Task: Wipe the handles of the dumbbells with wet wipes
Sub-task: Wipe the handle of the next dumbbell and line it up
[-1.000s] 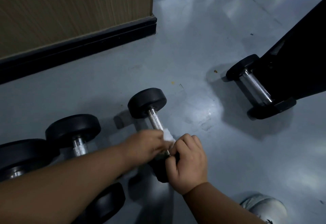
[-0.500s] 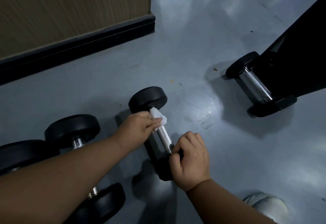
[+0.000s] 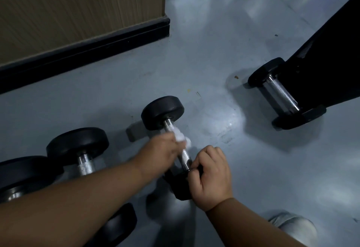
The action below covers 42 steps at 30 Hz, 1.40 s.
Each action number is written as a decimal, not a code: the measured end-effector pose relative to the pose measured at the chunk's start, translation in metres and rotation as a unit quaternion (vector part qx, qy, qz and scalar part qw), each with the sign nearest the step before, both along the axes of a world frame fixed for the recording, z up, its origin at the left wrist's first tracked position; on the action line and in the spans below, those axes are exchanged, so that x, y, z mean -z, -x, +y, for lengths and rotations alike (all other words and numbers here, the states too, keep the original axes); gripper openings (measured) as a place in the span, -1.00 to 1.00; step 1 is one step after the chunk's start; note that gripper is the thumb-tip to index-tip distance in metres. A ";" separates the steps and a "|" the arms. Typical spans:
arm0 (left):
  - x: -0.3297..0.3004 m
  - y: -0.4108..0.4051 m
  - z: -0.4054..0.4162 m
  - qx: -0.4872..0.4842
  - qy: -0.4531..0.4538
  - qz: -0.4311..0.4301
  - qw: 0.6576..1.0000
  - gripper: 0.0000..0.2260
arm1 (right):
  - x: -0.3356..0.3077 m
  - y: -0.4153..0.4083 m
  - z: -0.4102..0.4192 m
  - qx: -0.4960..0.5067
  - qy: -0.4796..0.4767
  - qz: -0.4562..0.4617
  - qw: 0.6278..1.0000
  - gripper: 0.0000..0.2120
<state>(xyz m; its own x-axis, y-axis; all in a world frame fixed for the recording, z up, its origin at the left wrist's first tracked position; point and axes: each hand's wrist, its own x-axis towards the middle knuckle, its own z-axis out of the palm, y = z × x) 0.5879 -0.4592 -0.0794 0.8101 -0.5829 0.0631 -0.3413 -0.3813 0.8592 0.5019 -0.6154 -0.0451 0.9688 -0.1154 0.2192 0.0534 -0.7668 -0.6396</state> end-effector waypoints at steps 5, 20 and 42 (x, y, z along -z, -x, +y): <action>0.006 -0.003 0.002 0.072 -0.055 -0.003 0.996 -0.67 | 0.000 -0.002 -0.004 -0.003 -0.005 -0.005 1.000 -0.94; 0.010 -0.008 0.000 -0.034 -0.002 -0.056 0.998 -0.77 | 0.001 -0.001 -0.003 -0.002 -0.006 0.002 1.000 -0.94; 0.006 -0.017 0.007 -0.098 0.004 -0.014 0.995 -0.75 | -0.001 -0.002 -0.004 -0.001 -0.009 0.002 1.000 -0.94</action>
<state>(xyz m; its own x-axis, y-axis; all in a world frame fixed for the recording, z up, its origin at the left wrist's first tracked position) 0.6052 -0.4522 -0.0853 0.9061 -0.4131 0.0913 -0.2849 -0.4360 0.8537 0.5036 -0.6197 -0.0436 0.9701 -0.1173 0.2127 0.0519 -0.7552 -0.6535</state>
